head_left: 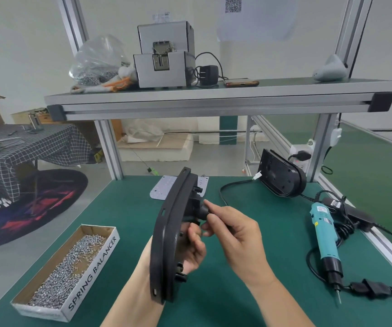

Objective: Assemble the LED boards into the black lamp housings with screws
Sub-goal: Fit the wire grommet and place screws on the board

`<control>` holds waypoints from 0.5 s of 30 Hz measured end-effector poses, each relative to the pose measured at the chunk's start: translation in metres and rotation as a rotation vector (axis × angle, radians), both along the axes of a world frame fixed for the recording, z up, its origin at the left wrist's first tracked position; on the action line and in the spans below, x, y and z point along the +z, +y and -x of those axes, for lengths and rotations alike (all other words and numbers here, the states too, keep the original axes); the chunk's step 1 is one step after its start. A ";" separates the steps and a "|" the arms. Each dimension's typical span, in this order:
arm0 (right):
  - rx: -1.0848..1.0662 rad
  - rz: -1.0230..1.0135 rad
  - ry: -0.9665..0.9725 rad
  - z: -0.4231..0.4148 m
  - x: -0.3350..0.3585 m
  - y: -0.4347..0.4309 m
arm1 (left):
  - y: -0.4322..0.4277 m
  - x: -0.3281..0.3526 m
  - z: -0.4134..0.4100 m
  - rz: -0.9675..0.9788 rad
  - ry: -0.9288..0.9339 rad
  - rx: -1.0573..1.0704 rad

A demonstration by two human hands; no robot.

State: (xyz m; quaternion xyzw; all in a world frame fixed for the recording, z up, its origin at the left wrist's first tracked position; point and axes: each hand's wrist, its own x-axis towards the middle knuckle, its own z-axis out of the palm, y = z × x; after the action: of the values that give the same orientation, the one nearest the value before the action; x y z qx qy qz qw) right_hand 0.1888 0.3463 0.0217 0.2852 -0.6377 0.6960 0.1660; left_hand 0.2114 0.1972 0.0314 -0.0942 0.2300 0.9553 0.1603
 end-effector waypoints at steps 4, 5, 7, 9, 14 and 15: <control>-0.015 -0.016 0.029 0.000 -0.002 -0.001 | -0.003 0.005 -0.001 -0.012 0.010 -0.071; -0.037 -0.029 0.053 0.000 -0.002 -0.001 | -0.003 0.004 -0.001 -0.035 0.024 -0.085; -0.086 -0.088 0.116 0.000 -0.002 0.000 | -0.006 0.002 -0.002 -0.017 0.048 -0.098; -0.110 -0.143 0.149 0.002 0.000 0.003 | -0.010 0.000 -0.003 0.012 0.046 -0.130; 0.090 -0.085 -0.066 0.005 0.006 0.010 | -0.022 -0.016 0.005 0.247 -0.045 -0.169; 0.099 -0.075 -0.087 0.006 0.006 0.010 | -0.024 -0.019 0.010 0.351 -0.070 -0.094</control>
State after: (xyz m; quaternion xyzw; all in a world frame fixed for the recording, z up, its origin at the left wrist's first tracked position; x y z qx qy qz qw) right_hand 0.1832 0.3568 0.0280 0.2919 -0.6552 0.6906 0.0927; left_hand 0.2012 0.1734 0.0121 -0.1430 0.3915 0.8881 0.1938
